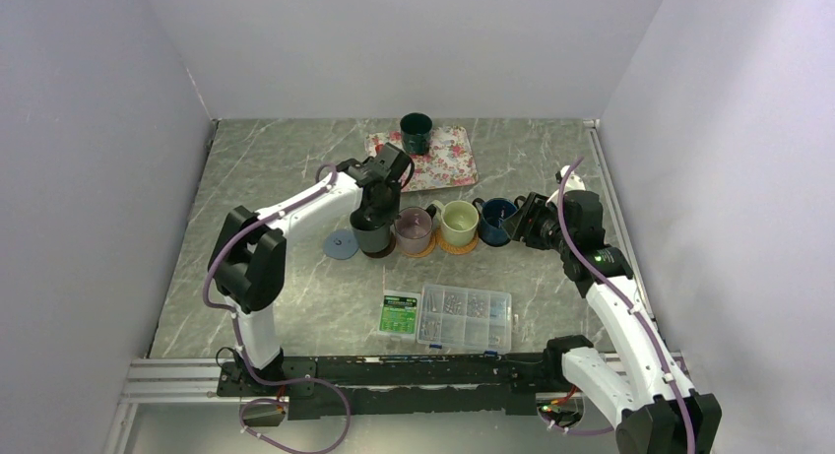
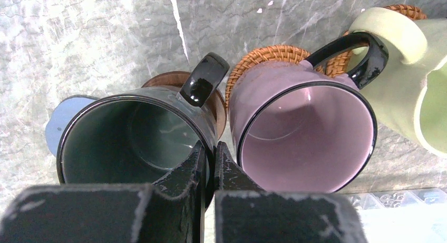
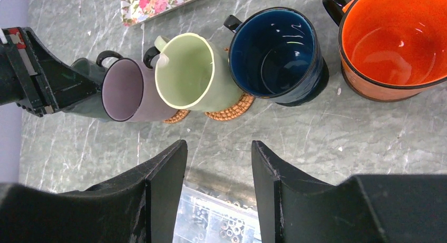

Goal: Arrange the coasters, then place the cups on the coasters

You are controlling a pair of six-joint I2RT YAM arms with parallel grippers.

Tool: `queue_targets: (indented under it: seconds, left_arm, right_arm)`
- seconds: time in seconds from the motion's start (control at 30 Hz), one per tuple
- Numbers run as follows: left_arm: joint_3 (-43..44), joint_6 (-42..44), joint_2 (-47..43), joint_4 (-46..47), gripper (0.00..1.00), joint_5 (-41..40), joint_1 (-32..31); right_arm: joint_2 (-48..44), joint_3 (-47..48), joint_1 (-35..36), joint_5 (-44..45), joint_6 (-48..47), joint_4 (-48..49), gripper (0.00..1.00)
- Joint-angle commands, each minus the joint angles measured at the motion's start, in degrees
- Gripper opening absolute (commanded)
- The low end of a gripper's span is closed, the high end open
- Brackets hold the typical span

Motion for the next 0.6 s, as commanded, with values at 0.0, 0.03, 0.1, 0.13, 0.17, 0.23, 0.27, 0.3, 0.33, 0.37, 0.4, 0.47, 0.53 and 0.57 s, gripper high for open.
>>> queue_targets:
  seconds: [0.0,0.03,0.1,0.13,0.17,0.23,0.27,0.3,0.33,0.37,0.4,0.47,0.53,0.57]
  left_arm:
    - [1.98,-0.13,-0.20,3.13,0.03,-1.95,-0.60]
    - [2.05,-0.13,-0.05,3.13,0.03,-2.22,-0.60]
    - [2.09,-0.02,0.08,3.24,0.03,-2.48,-0.65]
    - [1.95,-0.04,0.14,3.29,0.03,-2.59,-0.69]
    - [1.87,-0.09,0.09,3.40,0.03,-2.63,-0.73]
    - [1.49,-0.12,-0.07,3.69,0.03,-2.84,-0.74]
    - [1.35,-0.13,-0.13,3.90,0.03,-2.77,-0.74]
    - [1.14,-0.13,-0.17,4.10,0.03,-2.78,-0.76]
    - [0.96,-0.09,-0.16,4.36,0.03,-2.71,-0.69]
    - [0.84,-0.13,-0.02,4.48,0.03,-2.44,-0.73]
    - [0.90,-0.17,0.09,4.51,0.03,-2.34,-0.81]
    - [0.86,-0.22,0.21,4.60,0.03,-2.41,-0.82]
    - [0.86,-0.26,0.20,4.52,0.03,-2.61,-0.83]
    - [0.85,-0.21,0.25,4.51,0.03,-2.52,-0.83]
  right_arm:
    - [0.05,-0.06,-0.12,1.04,-0.47,0.40,0.52]
    - [0.04,-0.09,-0.14,1.14,-0.57,0.38,0.52]
    - [0.09,0.04,-0.10,1.20,-0.69,0.15,0.53]
    - [0.10,0.03,-0.14,1.26,-0.81,0.09,0.53]
    - [0.16,0.04,-0.12,1.36,-0.92,0.00,0.52]
    - [0.16,0.06,-0.14,1.56,-0.99,-0.09,0.52]
    - [0.18,0.06,-0.14,1.67,-1.04,-0.12,0.52]
    - [0.18,0.03,-0.14,1.65,-1.09,-0.07,0.52]
    - [0.25,0.04,-0.14,1.64,-1.12,-0.05,0.52]
    - [0.27,0.04,-0.10,1.62,-1.09,-0.02,0.52]
    - [0.32,0.03,-0.14,1.56,-1.11,0.00,0.52]
    - [0.36,0.15,-0.14,1.47,-1.20,-0.01,0.52]
    - [0.52,0.17,-0.14,1.50,-1.29,-0.21,0.53]
    - [0.58,0.21,-0.11,1.47,-1.31,-0.30,0.52]
